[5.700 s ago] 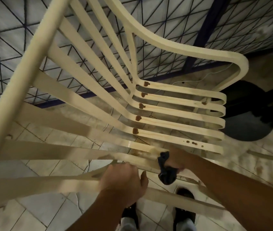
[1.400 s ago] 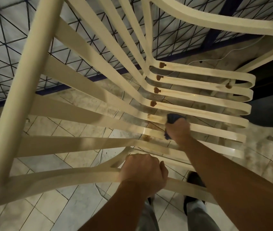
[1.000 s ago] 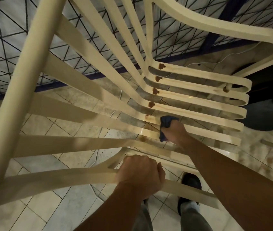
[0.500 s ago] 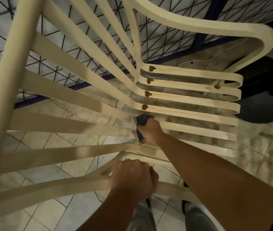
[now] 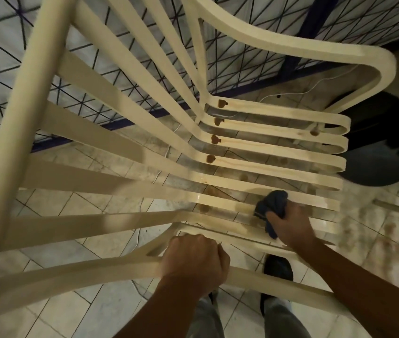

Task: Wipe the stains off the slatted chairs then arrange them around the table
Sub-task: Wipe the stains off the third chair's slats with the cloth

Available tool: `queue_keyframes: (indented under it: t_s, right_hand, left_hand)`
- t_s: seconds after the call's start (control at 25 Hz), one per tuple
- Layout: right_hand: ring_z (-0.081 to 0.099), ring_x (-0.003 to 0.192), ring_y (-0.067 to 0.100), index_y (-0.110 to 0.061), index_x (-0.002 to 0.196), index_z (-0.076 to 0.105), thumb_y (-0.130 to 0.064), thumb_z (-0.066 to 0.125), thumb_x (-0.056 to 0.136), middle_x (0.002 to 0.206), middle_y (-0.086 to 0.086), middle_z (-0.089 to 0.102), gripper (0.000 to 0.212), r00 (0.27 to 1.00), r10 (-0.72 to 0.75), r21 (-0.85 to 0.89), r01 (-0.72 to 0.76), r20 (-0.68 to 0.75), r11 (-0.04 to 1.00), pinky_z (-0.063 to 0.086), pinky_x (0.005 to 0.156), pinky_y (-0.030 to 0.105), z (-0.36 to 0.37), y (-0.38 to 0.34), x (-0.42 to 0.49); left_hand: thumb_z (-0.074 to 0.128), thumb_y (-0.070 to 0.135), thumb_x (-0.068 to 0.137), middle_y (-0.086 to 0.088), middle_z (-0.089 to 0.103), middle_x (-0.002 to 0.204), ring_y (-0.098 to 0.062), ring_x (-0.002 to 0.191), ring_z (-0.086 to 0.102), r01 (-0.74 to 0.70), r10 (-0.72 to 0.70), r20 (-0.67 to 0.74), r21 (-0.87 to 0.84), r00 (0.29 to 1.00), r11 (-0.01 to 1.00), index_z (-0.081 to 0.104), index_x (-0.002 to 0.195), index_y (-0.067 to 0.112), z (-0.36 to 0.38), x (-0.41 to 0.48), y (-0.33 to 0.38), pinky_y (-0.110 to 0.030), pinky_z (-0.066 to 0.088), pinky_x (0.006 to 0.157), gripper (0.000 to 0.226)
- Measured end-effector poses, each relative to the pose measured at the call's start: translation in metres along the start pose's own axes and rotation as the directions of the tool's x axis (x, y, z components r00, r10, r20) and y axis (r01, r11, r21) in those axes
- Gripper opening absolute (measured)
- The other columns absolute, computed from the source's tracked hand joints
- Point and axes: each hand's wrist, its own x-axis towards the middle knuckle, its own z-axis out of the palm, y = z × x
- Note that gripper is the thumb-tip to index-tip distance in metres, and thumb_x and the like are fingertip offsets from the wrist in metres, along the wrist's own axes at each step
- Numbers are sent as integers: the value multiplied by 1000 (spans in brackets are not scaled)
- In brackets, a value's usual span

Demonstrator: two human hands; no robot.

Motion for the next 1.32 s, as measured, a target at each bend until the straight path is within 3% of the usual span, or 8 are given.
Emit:
queue_keyframes:
  t_s: [0.16, 0.28, 0.48, 0.68, 0.84, 0.96, 1.12, 1.32]
  right_hand:
    - [69, 65, 27, -12, 80, 61, -19, 62, 97, 69, 8, 68, 19, 969, -7, -157, 47, 248, 986, 60, 73, 52, 48, -24, 28]
    - [68, 68, 40, -12, 72, 56, -6, 61, 93, 70, 20, 64, 23, 948, -33, 8, 32, 317, 999, 58, 69, 62, 102, -63, 50]
    - [65, 64, 13, -12, 95, 66, -23, 56, 100, 74, 4, 68, 16, 988, 46, 149, -68, 150, 987, 51, 55, 18, 148, -126, 60]
    - [54, 56, 21, -11, 79, 59, -7, 56, 91, 67, 11, 54, 13, 909, 116, 291, -246, 401, 925, 39, 53, 24, 123, -122, 66]
    - [61, 77, 24, -4, 93, 66, -3, 56, 89, 84, 15, 64, 11, 879, -48, 94, 4, 474, 996, 47, 71, 33, 82, -88, 49]
    - [69, 87, 21, -20, 96, 68, -4, 61, 94, 90, 4, 72, 18, 920, -99, -21, 116, 380, 993, 54, 79, 34, 29, -48, 38]
    - [68, 78, 19, -20, 88, 65, -17, 67, 94, 74, -2, 67, 7, 977, -62, -279, 119, 204, 953, 50, 65, 27, -9, -19, 27]
    - [62, 65, 40, -15, 74, 53, 6, 59, 85, 79, 19, 52, 25, 909, -144, -64, 184, 392, 981, 50, 53, 37, 67, -36, 30]
  left_hand:
    - [21, 49, 107, 1, 50, 66, -16, 70, 60, -11, 12, 30, -24, 999, 1000, 58, 80, 19, -1, -1, -1, -34, 53, 77, 55]
    - [21, 48, 106, 0, 49, 65, -15, 66, 55, 0, 0, 25, -4, 1000, 1000, 52, 73, 19, -2, 0, 0, -34, 48, 70, 54]
    - [19, 48, 106, -1, 50, 63, -15, 66, 57, -2, 3, 66, -20, 998, 1000, 46, 68, 18, 0, 3, 2, -34, 53, 73, 55]
    - [22, 47, 106, -1, 47, 63, -19, 68, 57, 8, -9, 73, 8, 997, 1000, 45, 68, 18, -5, 2, 3, -36, 50, 72, 53]
    - [25, 46, 106, -1, 50, 66, -20, 70, 58, -8, 7, 62, 17, 998, 1000, 55, 76, 17, -6, 1, 2, -37, 49, 73, 51]
    - [25, 46, 106, -1, 51, 67, -19, 70, 57, -17, 16, 50, 3, 999, 1000, 58, 80, 17, -4, 0, 1, -36, 50, 75, 52]
    - [23, 47, 106, 1, 47, 64, -16, 67, 54, -20, 21, 33, -20, 999, 1000, 55, 78, 18, -3, -1, -1, -34, 48, 73, 51]
    - [24, 46, 106, -1, 49, 66, -20, 70, 59, -16, 17, 36, -14, 999, 1000, 57, 79, 17, -3, -1, 0, -36, 51, 76, 51]
